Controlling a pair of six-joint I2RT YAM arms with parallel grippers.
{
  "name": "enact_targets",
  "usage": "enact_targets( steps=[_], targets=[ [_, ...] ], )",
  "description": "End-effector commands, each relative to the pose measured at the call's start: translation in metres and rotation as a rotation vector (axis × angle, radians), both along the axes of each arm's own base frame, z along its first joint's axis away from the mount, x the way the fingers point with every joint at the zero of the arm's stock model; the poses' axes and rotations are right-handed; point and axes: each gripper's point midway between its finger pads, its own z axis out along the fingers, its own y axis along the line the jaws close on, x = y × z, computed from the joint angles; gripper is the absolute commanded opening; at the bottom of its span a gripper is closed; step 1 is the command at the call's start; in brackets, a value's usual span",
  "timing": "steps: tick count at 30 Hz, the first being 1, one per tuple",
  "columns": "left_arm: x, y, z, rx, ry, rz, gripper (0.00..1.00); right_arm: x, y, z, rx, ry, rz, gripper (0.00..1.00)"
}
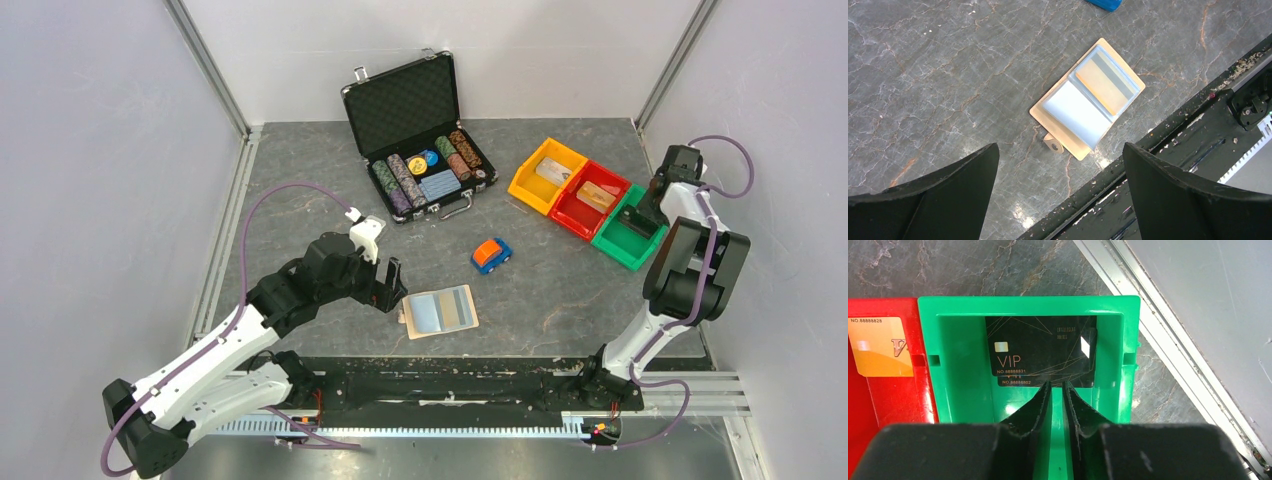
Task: Take the credit cards out of the card holder
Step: Place the credit card in the storage box.
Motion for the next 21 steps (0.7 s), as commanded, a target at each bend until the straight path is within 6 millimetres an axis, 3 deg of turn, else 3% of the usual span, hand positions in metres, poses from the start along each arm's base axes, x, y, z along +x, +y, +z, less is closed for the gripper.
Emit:
enact_targets(
  steps=[1,5,7,12,15,21],
  targets=[
    [0.007,0.003,0.010,0.033,-0.080,-0.031,1.00,0.016,0.002,0.022,-0.039,-0.051,0.032,0.15],
    [0.015,0.011,0.010,0.048,-0.092,0.039,1.00,0.019,0.023,0.047,-0.038,-0.083,0.093,0.17],
    [0.024,0.022,0.012,0.051,-0.095,0.156,1.00,0.016,0.035,0.062,-0.038,-0.105,0.118,0.17],
    [0.031,0.041,0.015,0.084,-0.090,0.292,1.00,0.005,0.079,0.097,-0.023,-0.202,0.218,0.20],
    [0.028,0.036,0.016,0.062,-0.078,0.271,1.00,-0.002,0.115,0.113,-0.012,-0.260,0.302,0.23],
    [0.016,0.014,0.022,-0.056,-0.018,0.205,0.97,-0.023,0.197,0.118,0.059,-0.335,0.534,0.25]
  ],
)
